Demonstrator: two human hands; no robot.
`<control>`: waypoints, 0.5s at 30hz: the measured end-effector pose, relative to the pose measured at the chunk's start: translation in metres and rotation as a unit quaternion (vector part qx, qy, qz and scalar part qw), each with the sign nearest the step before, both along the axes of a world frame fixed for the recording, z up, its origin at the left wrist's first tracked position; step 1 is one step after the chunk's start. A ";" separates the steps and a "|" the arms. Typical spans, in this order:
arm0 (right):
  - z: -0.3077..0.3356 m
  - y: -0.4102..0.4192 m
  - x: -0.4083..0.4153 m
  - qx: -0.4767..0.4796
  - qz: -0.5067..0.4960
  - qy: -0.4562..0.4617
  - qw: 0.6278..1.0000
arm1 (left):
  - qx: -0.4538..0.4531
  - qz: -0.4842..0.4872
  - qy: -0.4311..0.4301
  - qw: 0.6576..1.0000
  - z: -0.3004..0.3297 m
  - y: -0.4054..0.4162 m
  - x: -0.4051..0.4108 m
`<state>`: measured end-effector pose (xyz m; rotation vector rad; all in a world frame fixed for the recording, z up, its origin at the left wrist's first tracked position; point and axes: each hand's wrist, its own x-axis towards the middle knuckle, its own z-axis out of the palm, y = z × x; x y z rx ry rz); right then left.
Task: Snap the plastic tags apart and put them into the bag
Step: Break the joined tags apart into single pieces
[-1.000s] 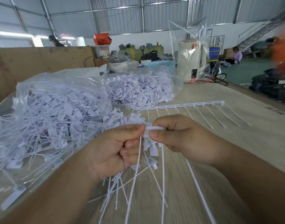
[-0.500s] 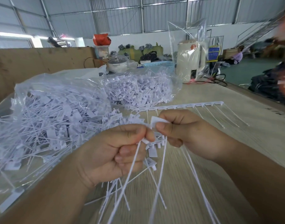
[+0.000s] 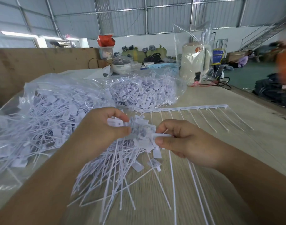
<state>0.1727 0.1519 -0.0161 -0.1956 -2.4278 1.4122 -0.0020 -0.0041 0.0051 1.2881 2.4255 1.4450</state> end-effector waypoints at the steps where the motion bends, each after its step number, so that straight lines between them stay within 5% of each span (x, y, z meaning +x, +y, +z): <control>1: 0.000 0.000 0.001 0.004 -0.001 -0.004 1.000 | -0.003 0.005 0.015 1.000 -0.001 0.000 0.001; 9: -0.001 -0.003 0.002 0.047 -0.018 -0.029 0.998 | -0.052 -0.058 0.101 0.992 -0.019 0.008 -0.009; 15: -0.003 -0.002 0.000 0.087 -0.034 -0.023 0.995 | -0.026 -0.009 0.121 0.992 -0.023 0.012 -0.002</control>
